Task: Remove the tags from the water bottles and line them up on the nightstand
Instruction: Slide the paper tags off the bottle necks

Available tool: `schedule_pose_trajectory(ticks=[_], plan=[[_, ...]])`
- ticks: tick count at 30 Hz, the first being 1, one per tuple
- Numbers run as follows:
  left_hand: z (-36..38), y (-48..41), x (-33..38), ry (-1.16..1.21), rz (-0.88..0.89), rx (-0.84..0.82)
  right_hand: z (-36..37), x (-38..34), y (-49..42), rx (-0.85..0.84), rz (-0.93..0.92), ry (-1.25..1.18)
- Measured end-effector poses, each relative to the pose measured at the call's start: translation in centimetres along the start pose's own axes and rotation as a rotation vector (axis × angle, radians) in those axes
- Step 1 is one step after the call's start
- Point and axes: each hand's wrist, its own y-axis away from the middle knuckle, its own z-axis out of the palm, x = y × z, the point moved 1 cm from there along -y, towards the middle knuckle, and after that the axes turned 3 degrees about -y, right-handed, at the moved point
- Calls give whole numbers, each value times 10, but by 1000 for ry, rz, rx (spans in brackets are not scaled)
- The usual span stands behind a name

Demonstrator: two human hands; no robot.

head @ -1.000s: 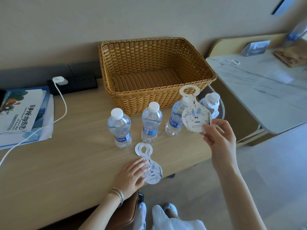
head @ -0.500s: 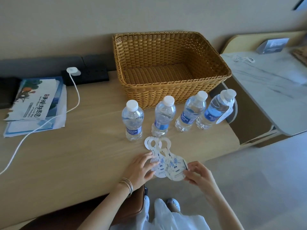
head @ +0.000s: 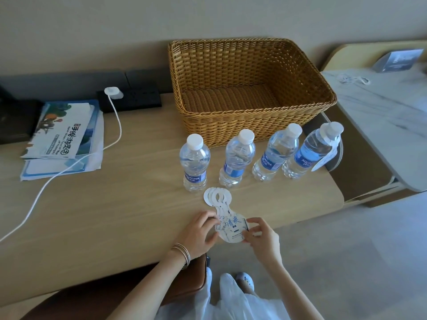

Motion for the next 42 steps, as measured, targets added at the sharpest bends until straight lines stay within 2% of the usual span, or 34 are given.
schedule_pose_trajectory(ticks=[4, 8, 12, 14, 16, 20, 25, 32, 37, 42], plan=[[-2, 0, 1, 36, -32, -7, 8, -1, -3, -16, -35, 56], [-2, 0, 2, 27, -20, -27, 15, -2, -9, -33, -98, 241], [2, -2, -2, -91, 106, -42, 17, -8, -12, -24, -125, 474], [4, -2, -4, -122, 134, -40, 14, -9, -14, -30, -135, 500], [5, -2, -4, -140, 137, -39, 7, -6, -17, -34, -136, 412], [7, -2, -6, -194, 152, -53, -22, -7, -24, 7, -147, 58], [9, -3, -4, -225, 186, -86, -77, -22, -39, 194, -119, -330], [13, -9, 3, -242, 213, -107, -128, -40, -65, 351, -81, -588], [23, -21, 17, -223, 189, -110, -137, -46, -78, 346, 20, -784], [20, -20, 17, -218, 181, -120, -143, -51, -87, 323, 64, -831]])
